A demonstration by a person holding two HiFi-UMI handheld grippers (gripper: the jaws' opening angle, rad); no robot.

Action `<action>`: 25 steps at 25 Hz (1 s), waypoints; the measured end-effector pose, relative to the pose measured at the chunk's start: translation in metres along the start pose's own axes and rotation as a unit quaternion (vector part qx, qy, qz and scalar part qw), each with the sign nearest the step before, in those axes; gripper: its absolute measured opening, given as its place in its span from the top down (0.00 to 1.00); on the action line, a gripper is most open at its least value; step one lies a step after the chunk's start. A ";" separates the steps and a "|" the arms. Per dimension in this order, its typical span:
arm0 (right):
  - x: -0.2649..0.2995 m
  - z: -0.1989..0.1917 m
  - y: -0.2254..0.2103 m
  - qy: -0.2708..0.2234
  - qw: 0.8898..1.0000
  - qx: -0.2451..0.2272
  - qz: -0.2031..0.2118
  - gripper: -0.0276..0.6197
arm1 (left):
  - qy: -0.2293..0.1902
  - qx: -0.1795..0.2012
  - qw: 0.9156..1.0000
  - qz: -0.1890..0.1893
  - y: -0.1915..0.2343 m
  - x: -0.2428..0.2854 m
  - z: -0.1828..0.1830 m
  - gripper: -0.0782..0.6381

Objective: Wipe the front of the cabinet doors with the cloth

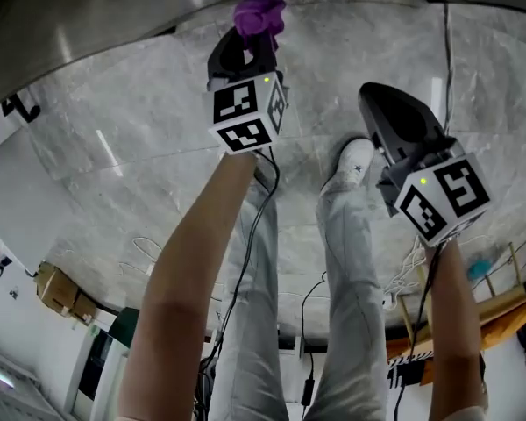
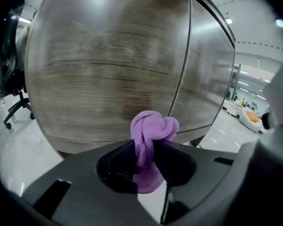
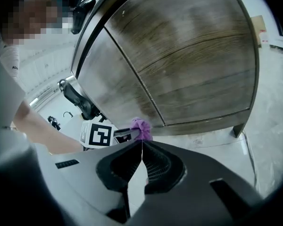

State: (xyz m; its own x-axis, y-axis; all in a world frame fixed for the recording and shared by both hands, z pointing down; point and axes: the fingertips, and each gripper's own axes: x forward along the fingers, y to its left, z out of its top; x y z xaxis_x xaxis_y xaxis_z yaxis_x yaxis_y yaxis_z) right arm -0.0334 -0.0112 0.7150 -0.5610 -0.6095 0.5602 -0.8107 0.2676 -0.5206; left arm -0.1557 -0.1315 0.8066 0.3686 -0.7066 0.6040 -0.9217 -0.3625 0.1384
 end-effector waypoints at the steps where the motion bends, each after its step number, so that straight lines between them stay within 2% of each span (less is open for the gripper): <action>1: -0.003 -0.004 -0.008 -0.001 1.000 0.000 -0.001 0.91 | -0.002 0.006 1.000 -0.006 -0.009 0.009 0.000 0.75; 7: -0.006 -0.009 -0.030 -0.011 1.000 -0.002 -0.008 0.91 | -0.009 0.046 0.998 -0.036 -0.037 0.053 0.011 0.75; 11: 0.000 -0.005 -0.022 -0.020 1.000 -0.003 -0.006 0.91 | 0.003 0.051 0.998 -0.029 -0.026 0.059 0.006 0.75; 15: 0.008 -0.002 -0.012 -0.017 1.000 -0.010 -0.006 0.91 | 0.017 0.036 0.999 -0.007 0.009 0.051 0.001 0.75; 20: 0.026 0.006 0.010 -0.019 1.000 -0.017 -0.008 0.91 | 0.033 0.063 0.997 0.007 0.068 0.031 -0.001 0.75; 25: 0.056 0.011 0.051 -0.020 0.999 -0.026 0.010 0.91 | 0.042 0.061 0.995 0.059 0.146 0.004 -0.004 0.75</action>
State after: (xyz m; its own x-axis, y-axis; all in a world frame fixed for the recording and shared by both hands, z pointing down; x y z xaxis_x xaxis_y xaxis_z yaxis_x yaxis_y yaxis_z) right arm -0.1044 -0.0396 0.7131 -0.5704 -0.6333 0.5230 -0.8078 0.3174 -0.4967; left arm -0.2897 -0.1851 0.8323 0.2426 -0.6966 0.6752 -0.9343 -0.3551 -0.0306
